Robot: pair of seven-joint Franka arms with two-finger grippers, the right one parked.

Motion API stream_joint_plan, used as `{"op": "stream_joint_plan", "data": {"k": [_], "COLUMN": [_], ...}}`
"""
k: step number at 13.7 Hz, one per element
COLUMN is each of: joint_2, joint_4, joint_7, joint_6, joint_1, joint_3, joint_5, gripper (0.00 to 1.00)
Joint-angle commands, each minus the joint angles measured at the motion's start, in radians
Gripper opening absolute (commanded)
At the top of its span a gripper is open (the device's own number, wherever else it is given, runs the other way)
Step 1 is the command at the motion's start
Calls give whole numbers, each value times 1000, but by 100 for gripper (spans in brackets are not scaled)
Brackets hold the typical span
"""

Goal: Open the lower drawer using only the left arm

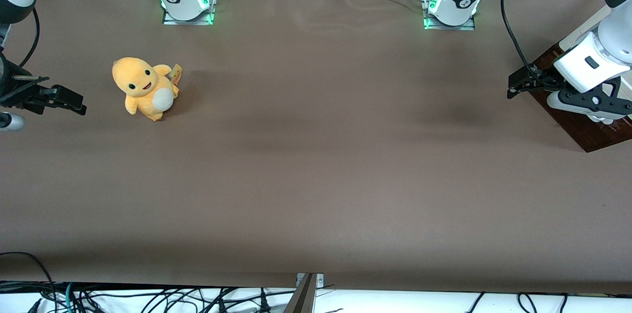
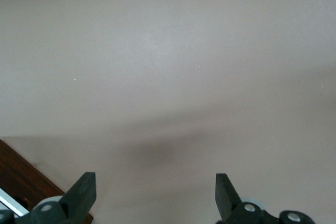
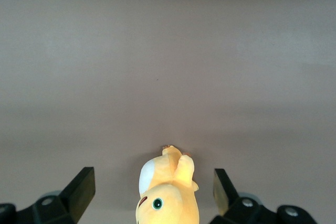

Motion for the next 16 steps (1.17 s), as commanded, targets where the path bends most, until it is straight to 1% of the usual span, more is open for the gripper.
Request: {"op": "stream_joint_plan", "data": {"k": [1, 16], "joint_2": [14, 34], "joint_4": [33, 42], "joint_7": [40, 37], "joint_6": [-28, -34], "joint_1": [4, 20], "joint_3": [6, 6], "joint_5": [-7, -7], "gripper": [100, 100]}}
